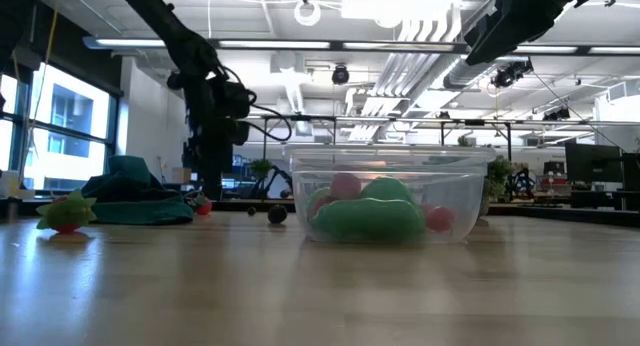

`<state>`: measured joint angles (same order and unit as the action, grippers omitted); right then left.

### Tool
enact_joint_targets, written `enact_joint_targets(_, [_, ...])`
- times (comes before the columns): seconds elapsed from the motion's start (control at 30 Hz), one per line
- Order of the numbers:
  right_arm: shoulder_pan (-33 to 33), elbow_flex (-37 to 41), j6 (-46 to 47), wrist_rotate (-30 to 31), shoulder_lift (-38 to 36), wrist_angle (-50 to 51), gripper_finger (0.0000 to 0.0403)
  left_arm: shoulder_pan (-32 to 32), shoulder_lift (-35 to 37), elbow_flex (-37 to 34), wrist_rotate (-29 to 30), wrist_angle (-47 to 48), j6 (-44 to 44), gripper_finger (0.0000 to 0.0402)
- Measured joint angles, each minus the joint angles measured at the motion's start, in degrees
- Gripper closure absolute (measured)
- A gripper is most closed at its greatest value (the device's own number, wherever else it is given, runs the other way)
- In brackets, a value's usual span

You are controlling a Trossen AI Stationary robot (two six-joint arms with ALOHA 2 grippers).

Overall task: Pick and placing Produce into tupperware
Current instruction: Put the top red strawberry into the container

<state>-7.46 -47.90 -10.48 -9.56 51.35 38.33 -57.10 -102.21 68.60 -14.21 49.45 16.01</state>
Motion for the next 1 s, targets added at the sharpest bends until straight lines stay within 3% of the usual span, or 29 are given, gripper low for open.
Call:
enact_joint_targets(0.43, [-0.01,0.0,0.01,0.01,0.0,0.0,0.0313,0.65,-0.17,-0.01,7.53,1.22,0.0,0.0259])
enact_joint_targets(1.0, [-0.01,0.0,0.02,0.02,0.0,0.0,0.0313,1.66,-2.36,-0.03,4.67,0.7,-0.77,0.0259])
